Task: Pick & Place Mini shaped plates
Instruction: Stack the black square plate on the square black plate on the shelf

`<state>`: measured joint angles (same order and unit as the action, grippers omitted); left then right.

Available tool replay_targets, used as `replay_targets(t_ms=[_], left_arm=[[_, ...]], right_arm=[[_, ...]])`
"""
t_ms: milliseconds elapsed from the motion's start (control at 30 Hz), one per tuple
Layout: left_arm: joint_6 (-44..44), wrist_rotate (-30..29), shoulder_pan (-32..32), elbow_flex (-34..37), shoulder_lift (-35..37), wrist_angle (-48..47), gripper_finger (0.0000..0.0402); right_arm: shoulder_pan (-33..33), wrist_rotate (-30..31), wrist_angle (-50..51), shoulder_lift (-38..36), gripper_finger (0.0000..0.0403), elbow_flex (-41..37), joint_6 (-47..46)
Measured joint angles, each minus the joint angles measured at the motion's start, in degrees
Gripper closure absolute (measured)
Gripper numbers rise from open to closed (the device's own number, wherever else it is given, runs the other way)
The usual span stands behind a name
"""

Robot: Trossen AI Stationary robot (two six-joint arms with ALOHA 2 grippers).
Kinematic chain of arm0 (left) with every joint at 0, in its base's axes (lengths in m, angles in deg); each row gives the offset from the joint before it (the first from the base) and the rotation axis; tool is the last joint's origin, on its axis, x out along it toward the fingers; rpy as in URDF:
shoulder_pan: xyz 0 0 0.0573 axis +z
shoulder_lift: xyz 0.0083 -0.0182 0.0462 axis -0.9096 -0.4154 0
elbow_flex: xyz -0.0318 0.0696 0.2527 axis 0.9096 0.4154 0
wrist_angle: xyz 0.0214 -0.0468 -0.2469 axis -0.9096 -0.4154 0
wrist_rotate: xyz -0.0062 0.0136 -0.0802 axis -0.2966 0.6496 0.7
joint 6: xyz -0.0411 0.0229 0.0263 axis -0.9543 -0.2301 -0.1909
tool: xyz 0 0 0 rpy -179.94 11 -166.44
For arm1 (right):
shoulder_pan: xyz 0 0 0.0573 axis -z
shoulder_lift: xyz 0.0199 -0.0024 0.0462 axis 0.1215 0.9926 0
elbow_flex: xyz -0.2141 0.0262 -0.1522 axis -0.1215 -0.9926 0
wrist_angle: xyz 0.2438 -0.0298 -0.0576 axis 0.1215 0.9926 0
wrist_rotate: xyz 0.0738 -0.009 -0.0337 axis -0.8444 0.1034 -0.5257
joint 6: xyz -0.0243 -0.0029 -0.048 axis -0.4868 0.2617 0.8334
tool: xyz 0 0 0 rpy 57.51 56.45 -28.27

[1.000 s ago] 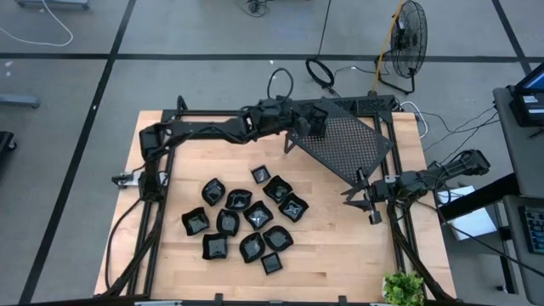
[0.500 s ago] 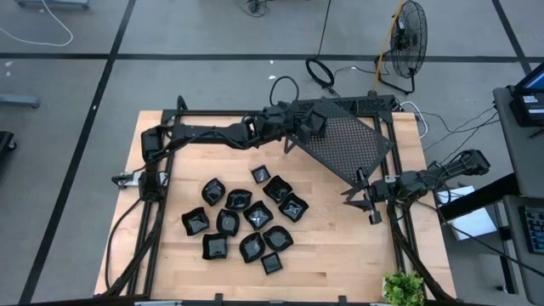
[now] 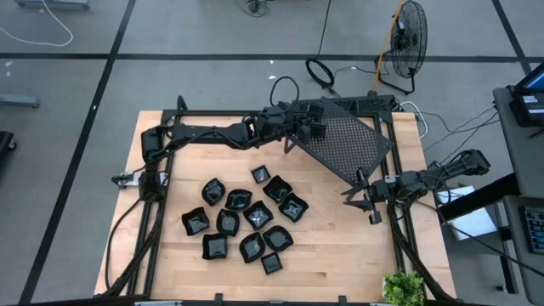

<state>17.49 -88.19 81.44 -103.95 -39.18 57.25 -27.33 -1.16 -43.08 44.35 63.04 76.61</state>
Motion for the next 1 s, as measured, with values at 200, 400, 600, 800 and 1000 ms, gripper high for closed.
replay_targets(t_ms=[200,400,600,800,1000], left_arm=[[3.1,0.1,0.0,0.0,0.0,0.0,0.0324],[4.3,3.4,1.2,-0.1,0.0,0.1,0.0323],[2.4,12.1,7.0,-8.1,0.0,-15.3,0.0280],[1.7,17.4,11.7,-12.9,0.1,-25.2,0.0213],[-0.1,22.9,13.2,-12.9,-2.7,-24.9,0.0195]], right_arm=[[0.0,0.0,0.0,0.0,0.0289,0.0,0.0],[0.0,0.0,0.0,0.0,0.0289,0.0,0.0],[0.0,0.0,0.0,0.0,0.0289,0.0,0.0],[0.0,0.0,0.0,0.0,0.0289,0.0,0.0],[0.0,0.0,0.0,0.0,0.0289,0.0,0.0]])
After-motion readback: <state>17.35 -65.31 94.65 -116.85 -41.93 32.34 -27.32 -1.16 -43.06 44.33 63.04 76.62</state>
